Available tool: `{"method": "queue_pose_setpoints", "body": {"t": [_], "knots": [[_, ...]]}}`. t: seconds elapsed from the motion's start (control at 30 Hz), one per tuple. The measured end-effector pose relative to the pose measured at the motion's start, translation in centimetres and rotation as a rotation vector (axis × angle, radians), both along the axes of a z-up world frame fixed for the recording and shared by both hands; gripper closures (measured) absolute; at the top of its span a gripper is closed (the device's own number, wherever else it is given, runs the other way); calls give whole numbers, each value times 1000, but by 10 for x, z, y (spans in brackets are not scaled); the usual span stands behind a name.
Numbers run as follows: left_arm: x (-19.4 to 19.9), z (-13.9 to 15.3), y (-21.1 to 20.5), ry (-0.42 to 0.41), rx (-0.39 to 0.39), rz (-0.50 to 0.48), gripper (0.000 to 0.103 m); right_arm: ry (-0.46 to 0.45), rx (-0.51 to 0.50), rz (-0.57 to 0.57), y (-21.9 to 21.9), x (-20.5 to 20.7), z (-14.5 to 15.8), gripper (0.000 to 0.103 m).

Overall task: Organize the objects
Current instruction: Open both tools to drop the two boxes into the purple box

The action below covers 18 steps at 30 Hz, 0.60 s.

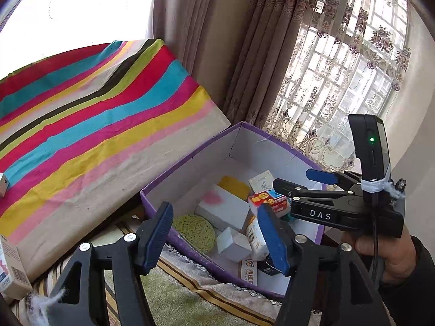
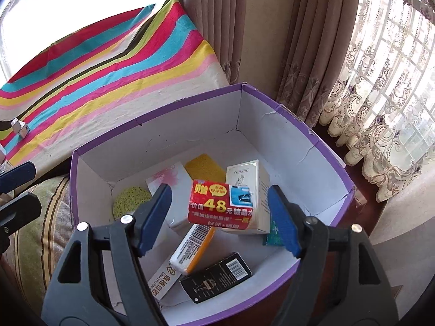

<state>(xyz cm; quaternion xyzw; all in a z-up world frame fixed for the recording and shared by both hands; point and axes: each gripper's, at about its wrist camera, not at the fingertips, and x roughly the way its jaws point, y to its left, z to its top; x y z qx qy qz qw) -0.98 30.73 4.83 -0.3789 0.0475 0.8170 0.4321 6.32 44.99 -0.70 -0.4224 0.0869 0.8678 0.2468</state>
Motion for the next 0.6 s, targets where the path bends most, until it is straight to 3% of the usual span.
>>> {"method": "queue_pose_setpoints", "body": {"t": [0.6], "knots": [[-4, -4, -67, -28, 30, 201, 37, 0, 55, 44, -51, -13, 16, 16]]}}
